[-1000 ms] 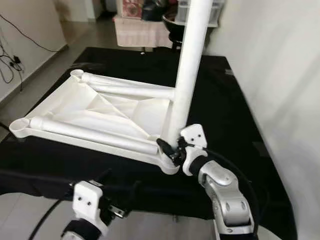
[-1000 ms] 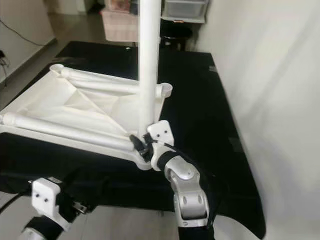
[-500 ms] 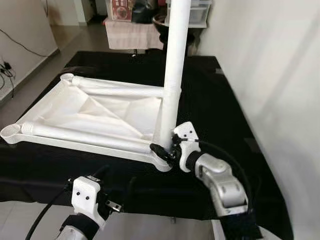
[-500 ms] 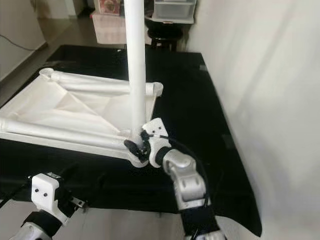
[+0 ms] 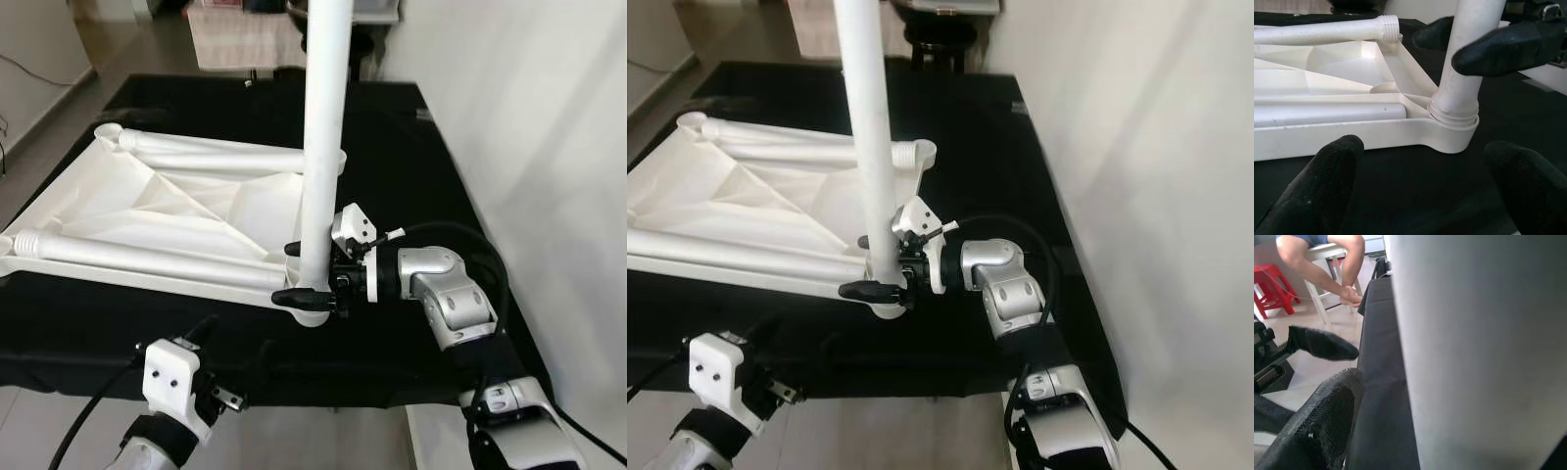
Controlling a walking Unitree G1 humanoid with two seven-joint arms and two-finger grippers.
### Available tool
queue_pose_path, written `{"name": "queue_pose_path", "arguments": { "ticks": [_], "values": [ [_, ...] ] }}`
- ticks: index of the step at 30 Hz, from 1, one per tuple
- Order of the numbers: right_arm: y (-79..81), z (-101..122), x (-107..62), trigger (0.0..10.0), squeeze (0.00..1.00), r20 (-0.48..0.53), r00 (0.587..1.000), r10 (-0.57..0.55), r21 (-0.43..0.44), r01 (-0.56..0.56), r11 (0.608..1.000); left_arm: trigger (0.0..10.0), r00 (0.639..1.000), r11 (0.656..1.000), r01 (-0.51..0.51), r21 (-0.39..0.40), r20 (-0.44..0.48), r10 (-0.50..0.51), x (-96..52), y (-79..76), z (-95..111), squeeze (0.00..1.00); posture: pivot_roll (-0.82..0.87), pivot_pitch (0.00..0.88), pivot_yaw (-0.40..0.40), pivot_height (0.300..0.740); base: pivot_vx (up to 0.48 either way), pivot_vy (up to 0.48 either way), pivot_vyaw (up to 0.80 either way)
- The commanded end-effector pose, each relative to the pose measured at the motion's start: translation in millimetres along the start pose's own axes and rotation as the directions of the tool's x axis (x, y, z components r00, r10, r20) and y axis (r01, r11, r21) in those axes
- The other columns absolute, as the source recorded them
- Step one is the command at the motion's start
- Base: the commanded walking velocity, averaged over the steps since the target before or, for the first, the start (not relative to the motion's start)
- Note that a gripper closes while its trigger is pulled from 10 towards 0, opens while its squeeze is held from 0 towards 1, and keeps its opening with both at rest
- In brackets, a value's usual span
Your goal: Building children table
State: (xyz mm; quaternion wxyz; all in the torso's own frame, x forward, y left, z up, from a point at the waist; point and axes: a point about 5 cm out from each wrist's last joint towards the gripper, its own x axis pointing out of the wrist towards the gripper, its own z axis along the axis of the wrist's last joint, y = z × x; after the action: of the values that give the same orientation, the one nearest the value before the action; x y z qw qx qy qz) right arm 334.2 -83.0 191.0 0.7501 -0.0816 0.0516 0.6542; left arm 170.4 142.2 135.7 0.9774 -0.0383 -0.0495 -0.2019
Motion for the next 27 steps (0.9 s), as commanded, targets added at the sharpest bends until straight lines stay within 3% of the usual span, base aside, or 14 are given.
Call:
{"name": "queue_pose_path", "arguments": {
  "ticks": [1, 5, 6, 11, 19, 21, 22, 23, 24, 25, 26, 27],
  "values": [
    [2.3, 2, 8.5, 10.0, 0.0, -0.004, 0.999, 0.044, -0.014, -0.044, 0.999, 10.0, 1.0, 1.0, 0.003, 0.005, -0.006, -0.003, -1.5, -2.7, 1, 0.0, -0.04, 0.173, -0.057, 0.74, 0.0, 0.0, 0.0],
    [-2.8, 9, 16.5, 9.5, 0.0, 0.023, 0.995, 0.097, -0.017, -0.097, 0.995, 10.0, 1.0, 1.0, 0.006, 0.0, -0.008, -0.006, -2.6, -5.6, 2, 0.0, -0.04, 0.181, -0.064, 0.74, 0.0, 0.0, 0.0],
    [-3.8, 11, 18.7, 0.0, 0.0, 0.038, 0.991, 0.129, -0.013, -0.129, 0.992, 10.0, 1.0, 1.0, 0.008, -0.002, -0.008, -0.008, -2.2, -7.0, 1, 0.0, -0.04, 0.184, -0.063, 0.74, 0.0, 0.0, 0.0],
    [-3.7, 14, 19.6, 0.0, 0.0, 0.069, 0.983, 0.172, -0.004, -0.172, 0.985, 10.0, 1.0, 1.0, 0.005, -0.004, -0.007, -0.005, -1.8, -7.8, 1, 0.0, -0.06, 0.18, -0.045, 0.74, 0.0, 0.0, 0.0],
    [-3.3, 13, 10.2, 0.0, 0.0, 0.116, 0.985, 0.127, -0.019, -0.125, 0.992, 10.0, 1.0, 1.0, 0.009, -0.013, -0.011, -0.009, -0.9, -6.1, -1, 0.0, -0.09, 0.164, -0.035, 0.74, 0.0, 0.0, 0.0],
    [-3.3, 9, 0.8, 0.0, 0.0, 0.131, 0.991, -0.006, -0.032, 0.01, 0.999, 10.0, 1.0, 1.0, 0.008, -0.013, -0.011, -0.009, 0.7, -5.6, -2, 0.0, -0.1, 0.149, -0.04, 0.74, 0.0, 0.0, 0.0],
    [-3.3, 9, 0.8, 0.0, 0.0, 0.131, 0.991, -0.006, -0.032, 0.01, 0.999, 10.0, 1.0, 1.0, 0.008, -0.013, -0.011, -0.009, 0.7, -5.6, -2, 0.0, -0.1, 0.149, -0.04, 0.74, 0.0, 0.0, 0.0],
    [-1.7, 5, -2.9, 0.0, 0.0, 0.141, 0.984, -0.112, -0.006, 0.114, 0.993, 10.0, 1.0, 1.0, 0.007, -0.013, -0.011, -0.008, 1.8, -4.8, -3, 0.0, -0.11, 0.144, -0.048, 0.74, 0.0, 0.0, 0.0],
    [1.5, -2, -1.9, 0.0, 0.0, 0.152, 0.943, -0.295, 0.045, 0.292, 0.955, 10.0, 1.0, 1.0, 0.005, -0.012, -0.008, -0.005, 2.8, -3.3, -3, 0.0, -0.12, 0.142, -0.05, 0.74, 0.0, 0.0, 0.0],
    [1.5, -2, -1.9, 0.0, 0.0, 0.152, 0.943, -0.295, 0.045, 0.292, 0.955, 10.0, 1.0, 1.0, 0.005, -0.012, -0.008, -0.005, 2.8, -3.3, -3, 0.0, -0.12, 0.142, -0.05, 0.74, 0.0, 0.0, 0.0],
    [2.7, -9, -0.3, 0.0, 0.0, 0.151, 0.856, -0.495, 0.101, 0.485, 0.869, 10.0, 1.0, 1.0, 0.003, -0.01, -0.006, -0.003, 3.6, -1.8, -3, 0.0, -0.13, 0.144, -0.046, 0.74, 0.0, 0.0, 0.0],
    [9.8, -31, -4.1, 0.0, 0.0, 0.035, 0.699, -0.714, 0.124, 0.706, 0.698, 10.0, 1.0, 1.0, -0.001, -0.01, -0.002, 0.001, 4.4, 0.0, -4, 0.0, -0.15, 0.143, -0.041, 0.74, 0.0, 0.0, 0.0]
  ]
}}
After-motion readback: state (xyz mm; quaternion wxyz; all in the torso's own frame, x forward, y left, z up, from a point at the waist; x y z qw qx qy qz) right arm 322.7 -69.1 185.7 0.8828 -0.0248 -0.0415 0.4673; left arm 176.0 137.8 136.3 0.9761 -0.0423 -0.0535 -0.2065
